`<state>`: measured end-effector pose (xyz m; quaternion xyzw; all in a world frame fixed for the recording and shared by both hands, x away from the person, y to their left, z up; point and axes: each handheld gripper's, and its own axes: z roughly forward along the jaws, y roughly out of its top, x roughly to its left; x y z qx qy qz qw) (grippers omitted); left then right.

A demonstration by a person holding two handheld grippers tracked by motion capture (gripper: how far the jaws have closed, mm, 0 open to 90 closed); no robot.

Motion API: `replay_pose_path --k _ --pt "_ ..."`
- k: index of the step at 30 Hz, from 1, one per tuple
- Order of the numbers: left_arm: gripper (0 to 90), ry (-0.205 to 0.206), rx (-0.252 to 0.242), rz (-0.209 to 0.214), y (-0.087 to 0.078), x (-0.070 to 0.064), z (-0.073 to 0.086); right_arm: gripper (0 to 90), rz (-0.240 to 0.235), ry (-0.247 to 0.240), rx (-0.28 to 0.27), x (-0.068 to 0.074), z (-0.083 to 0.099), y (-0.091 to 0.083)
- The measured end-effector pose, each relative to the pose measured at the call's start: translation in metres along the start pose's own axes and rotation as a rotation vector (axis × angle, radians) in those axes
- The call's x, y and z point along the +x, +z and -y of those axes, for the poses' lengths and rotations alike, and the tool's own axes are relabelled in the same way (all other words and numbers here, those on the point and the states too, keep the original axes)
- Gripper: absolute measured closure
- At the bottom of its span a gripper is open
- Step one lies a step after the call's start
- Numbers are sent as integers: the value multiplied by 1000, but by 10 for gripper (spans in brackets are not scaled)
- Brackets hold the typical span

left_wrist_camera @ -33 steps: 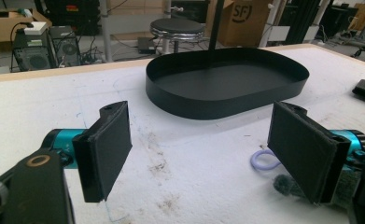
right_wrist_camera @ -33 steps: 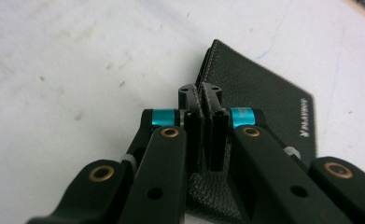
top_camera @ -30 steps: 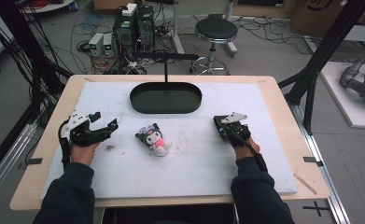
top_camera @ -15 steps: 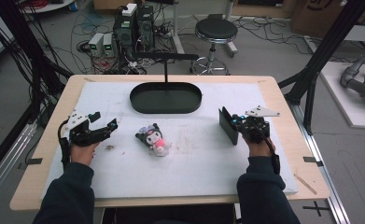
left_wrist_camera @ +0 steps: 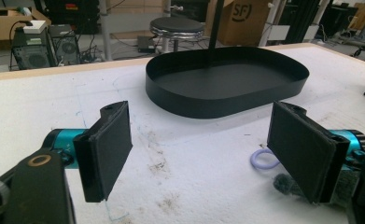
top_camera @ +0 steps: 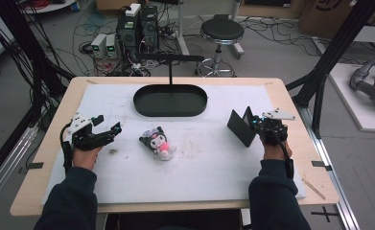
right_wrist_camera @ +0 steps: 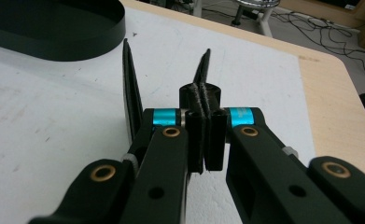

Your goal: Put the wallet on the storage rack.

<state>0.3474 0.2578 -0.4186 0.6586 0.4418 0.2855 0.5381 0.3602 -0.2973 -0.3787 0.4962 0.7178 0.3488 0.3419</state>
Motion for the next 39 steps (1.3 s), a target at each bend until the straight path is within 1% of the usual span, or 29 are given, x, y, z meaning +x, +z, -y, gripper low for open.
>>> replay_pose_path --k 2,4,6,7,10,11,13,15,16,17,20,22,23,24,25,26,28,29,30,31,32,33,34,36,39 --pt "217 0 2 -1 0 0 0 883 11 14 0 0 0 1" --pt "218 6 5 -1 0 0 0 825 17 33 -13 -2 2 0" --pt "219 4 5 2 0 -1 0 718 11 53 -33 -5 3 -2" --pt "220 4 5 1 0 0 0 692 6 70 -48 -6 3 -4" --pt "220 2 2 -1 0 0 0 491 -10 102 -107 -10 4 -10" --pt "220 1 1 0 0 0 0 426 -26 107 -123 -12 4 -11" --pt "220 3 2 -1 0 0 0 328 -78 97 -141 -13 6 -10" --pt "222 6 3 -1 0 0 0 229 -115 80 -131 -12 8 -6" --pt "222 5 3 0 0 0 0 210 -140 73 -114 -11 9 -3" --pt "222 5 2 0 0 0 0 211 -155 58 -96 -9 9 1" --pt "223 3 2 2 1 0 0 212 -167 16 -37 -1 10 10" --pt "223 3 5 2 1 0 0 213 -169 -3 -16 4 9 16" --pt "223 5 6 3 1 0 0 216 -168 -5 -7 6 9 20" --pt "223 9 7 3 1 0 0 264 -161 -18 13 10 9 27" --pt "223 10 8 3 1 0 0 284 -157 -29 20 11 9 30" --pt "223 8 8 3 0 -1 0 284 -157 -29 20 11 9 30" --pt "223 10 10 0 0 0 0 364 -167 -28 35 12 9 33" --pt "223 8 9 1 0 0 0 394 -174 -23 32 12 9 34" --pt "223 9 11 0 0 0 1 465 -178 -19 35 11 9 34" --pt "223 7 12 0 1 0 1 561 -186 -22 29 10 8 33" --pt "223 10 13 0 1 0 1 637 -193 -26 19 10 8 31" --pt "222 12 14 2 1 0 1 710 -205 -25 2 10 6 28" --pt "224 13 14 3 1 0 1 764 -206 -31 -21 12 3 24" --pt "225 10 12 4 1 0 1 771 -198 -38 -21 13 1 24" --pt "229 6 9 5 1 1 1 782 -212 -60 -18 19 -4 24"
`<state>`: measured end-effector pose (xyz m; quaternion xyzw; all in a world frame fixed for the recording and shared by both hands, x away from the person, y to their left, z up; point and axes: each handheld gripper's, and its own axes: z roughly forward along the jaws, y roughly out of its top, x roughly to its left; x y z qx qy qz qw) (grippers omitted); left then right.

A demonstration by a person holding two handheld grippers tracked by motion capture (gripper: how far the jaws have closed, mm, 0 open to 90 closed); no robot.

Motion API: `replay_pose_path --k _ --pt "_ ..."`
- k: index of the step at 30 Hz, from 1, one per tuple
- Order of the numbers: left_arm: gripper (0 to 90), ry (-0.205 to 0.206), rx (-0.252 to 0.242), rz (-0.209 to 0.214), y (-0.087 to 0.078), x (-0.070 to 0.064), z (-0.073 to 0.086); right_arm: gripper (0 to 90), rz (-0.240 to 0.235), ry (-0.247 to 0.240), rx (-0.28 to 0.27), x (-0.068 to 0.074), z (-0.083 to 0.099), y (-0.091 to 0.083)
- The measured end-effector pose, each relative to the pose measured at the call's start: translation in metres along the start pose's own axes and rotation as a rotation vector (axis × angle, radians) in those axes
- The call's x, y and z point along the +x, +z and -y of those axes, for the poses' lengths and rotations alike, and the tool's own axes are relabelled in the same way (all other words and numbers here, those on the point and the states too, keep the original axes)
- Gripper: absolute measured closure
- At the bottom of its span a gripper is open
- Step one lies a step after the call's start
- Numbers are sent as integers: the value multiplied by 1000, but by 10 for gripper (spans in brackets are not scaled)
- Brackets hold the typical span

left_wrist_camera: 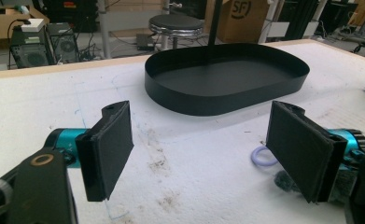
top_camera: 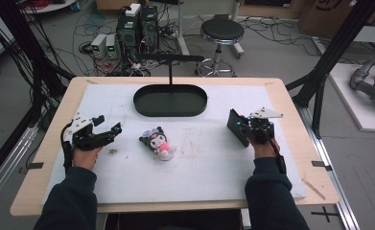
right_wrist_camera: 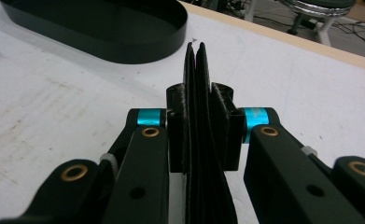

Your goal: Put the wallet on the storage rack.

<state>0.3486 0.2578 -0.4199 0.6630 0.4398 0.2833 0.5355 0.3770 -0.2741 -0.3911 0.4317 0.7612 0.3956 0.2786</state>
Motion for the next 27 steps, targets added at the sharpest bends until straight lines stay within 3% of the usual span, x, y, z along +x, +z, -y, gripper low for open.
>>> replay_pose_path --k 9,18,27 --pt "237 2 -5 3 1 0 0 782 -37 -35 -72 20 -41 12" --pt "237 13 3 3 2 -1 0 782 -94 -104 -93 41 -89 45" --pt "237 15 2 4 2 -1 1 782 -130 -114 -118 56 -119 85"
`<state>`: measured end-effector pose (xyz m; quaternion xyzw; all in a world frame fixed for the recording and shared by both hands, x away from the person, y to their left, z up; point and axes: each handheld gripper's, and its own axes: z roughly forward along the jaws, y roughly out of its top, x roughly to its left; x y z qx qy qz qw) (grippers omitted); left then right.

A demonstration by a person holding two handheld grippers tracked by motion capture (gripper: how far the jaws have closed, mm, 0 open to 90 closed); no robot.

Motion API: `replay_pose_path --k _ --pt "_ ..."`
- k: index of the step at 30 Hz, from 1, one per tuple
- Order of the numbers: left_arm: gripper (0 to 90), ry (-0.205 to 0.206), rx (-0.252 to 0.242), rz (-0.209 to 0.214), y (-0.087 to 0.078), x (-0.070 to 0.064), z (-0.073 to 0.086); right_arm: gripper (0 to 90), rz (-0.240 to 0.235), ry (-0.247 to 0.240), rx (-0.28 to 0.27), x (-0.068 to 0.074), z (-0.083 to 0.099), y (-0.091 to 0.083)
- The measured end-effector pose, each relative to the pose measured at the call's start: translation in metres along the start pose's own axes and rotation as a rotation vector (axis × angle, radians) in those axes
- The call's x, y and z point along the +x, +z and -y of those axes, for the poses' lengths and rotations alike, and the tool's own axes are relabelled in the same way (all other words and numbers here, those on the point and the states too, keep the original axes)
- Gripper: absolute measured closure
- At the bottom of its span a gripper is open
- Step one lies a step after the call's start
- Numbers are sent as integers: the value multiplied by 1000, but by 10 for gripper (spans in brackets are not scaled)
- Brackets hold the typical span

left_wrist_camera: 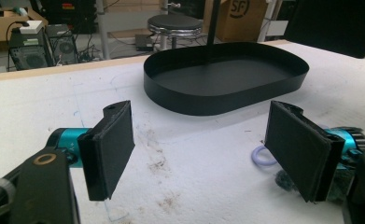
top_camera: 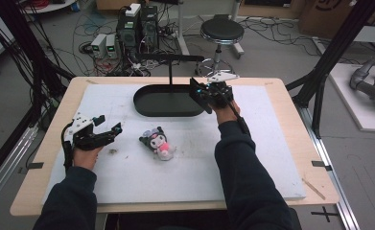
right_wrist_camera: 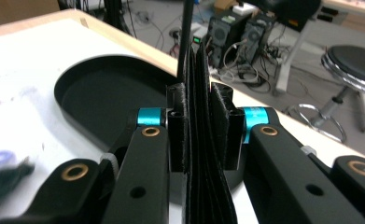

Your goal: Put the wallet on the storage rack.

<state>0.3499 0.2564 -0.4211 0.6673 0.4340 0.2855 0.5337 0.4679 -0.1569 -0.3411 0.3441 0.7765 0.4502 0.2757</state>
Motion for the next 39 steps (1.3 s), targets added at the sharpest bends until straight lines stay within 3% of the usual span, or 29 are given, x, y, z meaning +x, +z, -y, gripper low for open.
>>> replay_pose_path --k 4,13,17,23,27,31,33,37,39 --pt "237 5 4 -1 1 0 0 782 -22 10 22 4 -7 22" --pt "237 7 7 -1 1 -1 1 781 -59 17 13 20 -19 64" --pt "237 11 8 0 1 -1 1 781 -88 71 -28 27 -19 78" --pt "237 16 11 -1 1 -1 1 780 -102 114 -8 32 -10 96" --pt "237 20 16 -3 1 -2 1 776 -87 178 0 27 -3 104" --pt "238 26 22 -5 1 -2 1 776 -73 263 56 16 6 110" --pt "237 29 25 -8 1 -2 1 776 -71 294 59 12 9 110" --pt "238 28 25 -9 1 -2 1 760 -41 269 70 10 9 109" --pt "238 27 26 -10 1 -2 1 696 -7 233 87 11 8 108"
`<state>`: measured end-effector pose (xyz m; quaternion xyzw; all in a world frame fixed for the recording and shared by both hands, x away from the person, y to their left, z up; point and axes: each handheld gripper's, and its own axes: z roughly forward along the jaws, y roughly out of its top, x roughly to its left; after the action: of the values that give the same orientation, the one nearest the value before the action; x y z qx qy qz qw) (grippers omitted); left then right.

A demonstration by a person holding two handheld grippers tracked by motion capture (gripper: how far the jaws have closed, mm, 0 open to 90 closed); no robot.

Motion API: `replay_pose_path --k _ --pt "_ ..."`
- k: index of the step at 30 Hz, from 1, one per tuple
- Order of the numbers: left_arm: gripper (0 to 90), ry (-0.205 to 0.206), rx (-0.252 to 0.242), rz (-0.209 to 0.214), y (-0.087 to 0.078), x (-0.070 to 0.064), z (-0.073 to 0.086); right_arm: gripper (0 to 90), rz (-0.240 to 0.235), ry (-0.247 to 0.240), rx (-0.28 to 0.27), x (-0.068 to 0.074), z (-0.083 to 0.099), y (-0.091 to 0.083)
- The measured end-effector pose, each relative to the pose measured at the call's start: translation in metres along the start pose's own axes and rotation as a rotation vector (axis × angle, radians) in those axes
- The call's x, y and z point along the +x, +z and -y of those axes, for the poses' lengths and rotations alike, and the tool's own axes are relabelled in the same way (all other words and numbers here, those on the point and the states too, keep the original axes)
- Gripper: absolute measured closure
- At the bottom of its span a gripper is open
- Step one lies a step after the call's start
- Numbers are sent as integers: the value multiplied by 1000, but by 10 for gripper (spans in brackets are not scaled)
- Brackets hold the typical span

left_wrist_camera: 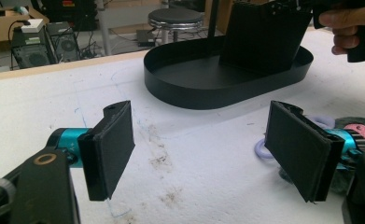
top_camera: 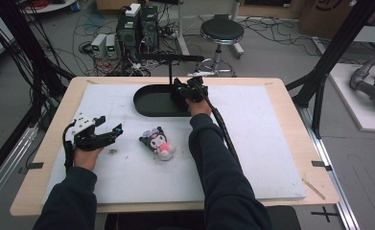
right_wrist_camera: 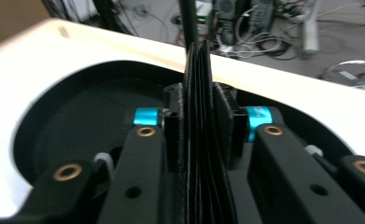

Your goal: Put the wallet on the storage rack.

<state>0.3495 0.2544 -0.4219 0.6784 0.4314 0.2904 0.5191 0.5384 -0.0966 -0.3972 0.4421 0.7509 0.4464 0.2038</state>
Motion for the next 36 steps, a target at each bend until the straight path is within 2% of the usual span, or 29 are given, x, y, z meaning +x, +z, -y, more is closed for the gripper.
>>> replay_pose_path --k 1,2,7,10,11,13,14,15,17,21,22,24,26,29,31,33,36 --pt "238 1 0 0 0 0 0 649 31 -17 7 0 0 -1" --pt "238 3 2 -1 0 0 0 639 51 -25 17 -2 -1 -2" --pt "238 5 5 1 0 0 0 556 130 -27 70 -12 1 -7" --pt "238 5 4 2 0 0 0 473 122 -16 172 -21 7 -4" --pt "238 4 5 2 0 0 0 437 110 -7 175 -23 7 -5" --pt "238 4 6 1 0 0 0 407 46 60 152 -30 7 -13" --pt "238 5 8 1 0 0 0 377 32 80 137 -33 5 -18" --pt "238 5 8 1 0 0 0 377 29 72 130 -34 3 -23" --pt "238 4 5 0 1 -1 0 378 39 26 101 -35 -2 -37" --pt "238 -5 8 13 0 -1 0 354 31 -23 32 -42 -2 -74" --pt "249 -14 8 24 0 -1 0 354 21 -42 32 -45 0 -84" --pt "269 -25 4 36 0 -2 0 320 5 -86 67 -49 2 -103" --pt "268 -44 -2 44 -1 -2 -1 317 -5 -138 33 -52 9 -129" --pt "225 -62 -5 29 -2 -2 -1 254 10 -155 66 -56 17 -158" --pt "218 -63 -7 34 -3 -2 -2 244 24 -190 27 -57 31 -180" --pt "199 -60 -11 26 -4 -4 -2 220 55 -217 27 -59 47 -197" --pt "195 -61 -11 23 -4 -8 -2 216 76 -208 33 -65 74 -216"
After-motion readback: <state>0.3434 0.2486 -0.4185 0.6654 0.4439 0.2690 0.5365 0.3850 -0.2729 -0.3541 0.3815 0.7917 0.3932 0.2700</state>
